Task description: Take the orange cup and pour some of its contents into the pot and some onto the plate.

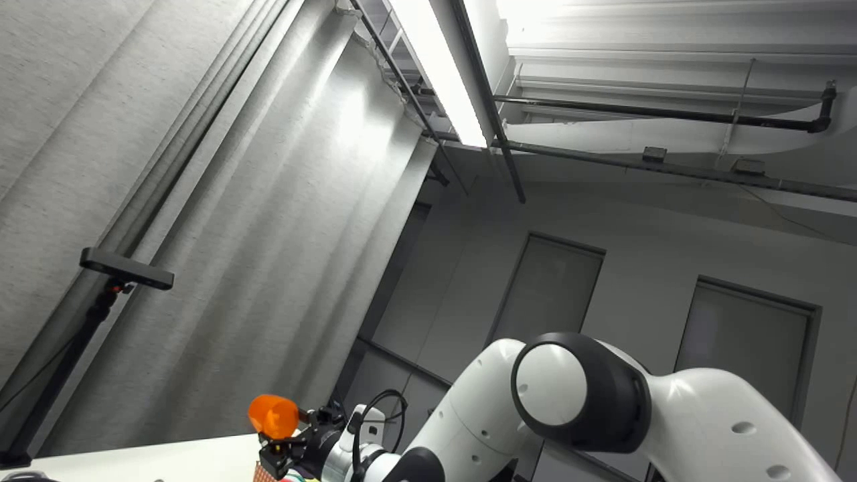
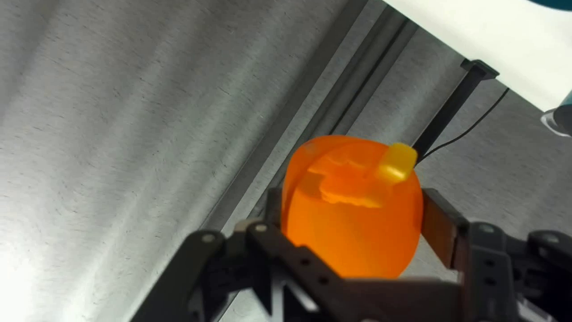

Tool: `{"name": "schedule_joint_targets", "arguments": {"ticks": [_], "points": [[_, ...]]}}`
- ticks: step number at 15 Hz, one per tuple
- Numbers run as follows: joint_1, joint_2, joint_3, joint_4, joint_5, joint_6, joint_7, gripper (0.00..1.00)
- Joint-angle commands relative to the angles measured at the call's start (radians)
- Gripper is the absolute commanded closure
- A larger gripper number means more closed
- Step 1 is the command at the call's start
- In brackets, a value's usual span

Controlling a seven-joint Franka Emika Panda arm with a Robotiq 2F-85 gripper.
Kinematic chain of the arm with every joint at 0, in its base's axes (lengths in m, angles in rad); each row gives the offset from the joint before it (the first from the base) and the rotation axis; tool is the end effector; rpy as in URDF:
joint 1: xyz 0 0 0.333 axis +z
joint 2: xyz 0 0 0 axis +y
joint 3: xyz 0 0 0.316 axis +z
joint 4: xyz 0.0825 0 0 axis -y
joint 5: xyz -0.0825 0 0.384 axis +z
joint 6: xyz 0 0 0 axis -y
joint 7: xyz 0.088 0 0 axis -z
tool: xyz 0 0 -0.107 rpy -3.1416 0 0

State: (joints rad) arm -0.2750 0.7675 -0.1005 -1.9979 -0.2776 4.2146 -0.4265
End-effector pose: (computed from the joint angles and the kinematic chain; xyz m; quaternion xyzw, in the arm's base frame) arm 0.5832 -0.1778 0.2479 0.7353 0.1821 0.6122 0.2266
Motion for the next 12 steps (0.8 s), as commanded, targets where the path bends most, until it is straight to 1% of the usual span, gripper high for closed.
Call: {"name": "schedule_joint_targets", "arguments": {"ticks": [1, 10, 11, 12], "points": [[-0.048, 0.03, 0.058, 0.059, 0.011, 0.032, -0.028, 0.49], [-0.095, 0.031, 0.111, 0.052, -0.007, 0.032, -0.029, 0.49], [-0.096, 0.039, 0.116, 0.062, 0.009, 0.032, -0.044, 0.49], [-0.104, 0.032, 0.12, 0.05, -0.009, 0.032, -0.031, 0.49]]}}
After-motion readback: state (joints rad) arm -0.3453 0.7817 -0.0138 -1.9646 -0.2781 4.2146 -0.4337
